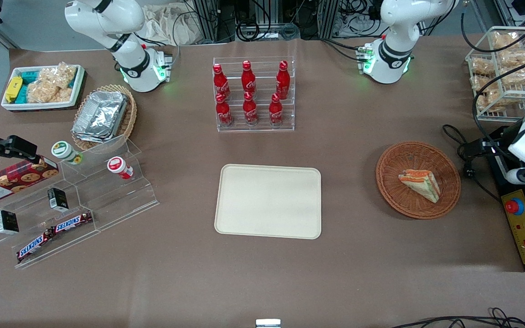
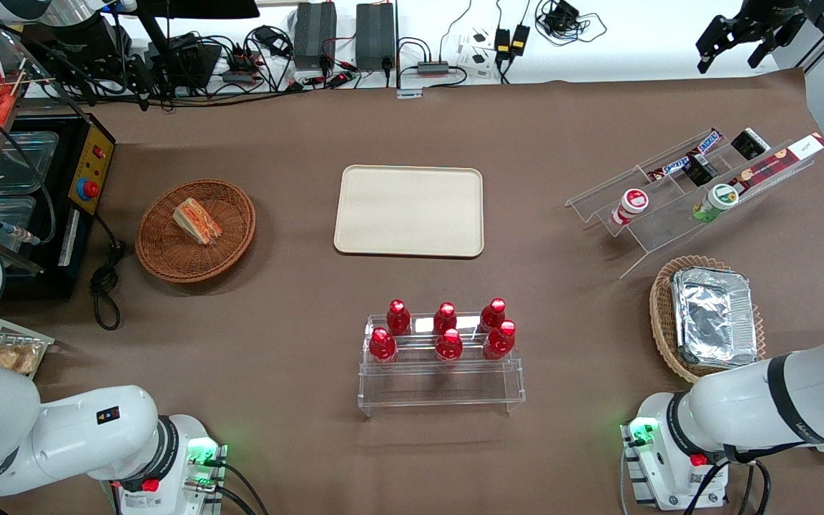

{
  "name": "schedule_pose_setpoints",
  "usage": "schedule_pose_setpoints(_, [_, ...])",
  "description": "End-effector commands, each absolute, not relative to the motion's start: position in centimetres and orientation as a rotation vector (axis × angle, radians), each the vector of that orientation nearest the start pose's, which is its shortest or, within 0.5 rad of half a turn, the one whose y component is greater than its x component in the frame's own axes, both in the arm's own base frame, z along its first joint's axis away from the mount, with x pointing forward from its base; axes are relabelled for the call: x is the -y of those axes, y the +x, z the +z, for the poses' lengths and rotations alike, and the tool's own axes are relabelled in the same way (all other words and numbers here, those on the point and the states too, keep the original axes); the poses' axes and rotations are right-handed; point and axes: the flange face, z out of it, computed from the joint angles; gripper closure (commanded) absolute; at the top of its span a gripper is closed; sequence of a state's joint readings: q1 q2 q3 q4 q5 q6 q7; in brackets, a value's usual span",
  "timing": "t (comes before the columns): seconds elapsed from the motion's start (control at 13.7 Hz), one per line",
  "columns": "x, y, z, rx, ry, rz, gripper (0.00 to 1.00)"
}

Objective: Place sandwich from basket to tray
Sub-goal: 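Move the left gripper toward the sandwich in the wicker basket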

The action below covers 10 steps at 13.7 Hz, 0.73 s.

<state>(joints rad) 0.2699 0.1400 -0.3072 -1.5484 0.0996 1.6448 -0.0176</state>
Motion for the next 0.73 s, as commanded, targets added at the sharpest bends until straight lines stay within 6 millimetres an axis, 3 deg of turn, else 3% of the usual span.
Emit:
schedule_pose_setpoints(0.0, [0.0, 60.1, 56.7, -0.046, -3.093, 0.065, 0.0])
schedule_pose_setpoints(0.07, [0.1, 60.2, 56.9, -0.042, -3.096, 0.061, 0.0])
schedule_pose_setpoints(0.29, [-0.4, 60.1, 55.0, -0.013, -3.09, 0.158, 0.0])
schedule_pose_setpoints(0.37, [-0.9, 59.9, 54.6, 0.144, -3.087, 0.17, 0.0])
schedule_pose_setpoints(0.51, [-1.3, 60.0, 53.0, 0.633, -3.01, 0.165, 0.0])
schedule_pose_setpoints(0.66, [-1.0, 60.2, 49.1, 1.013, -2.904, 0.081, 0.0])
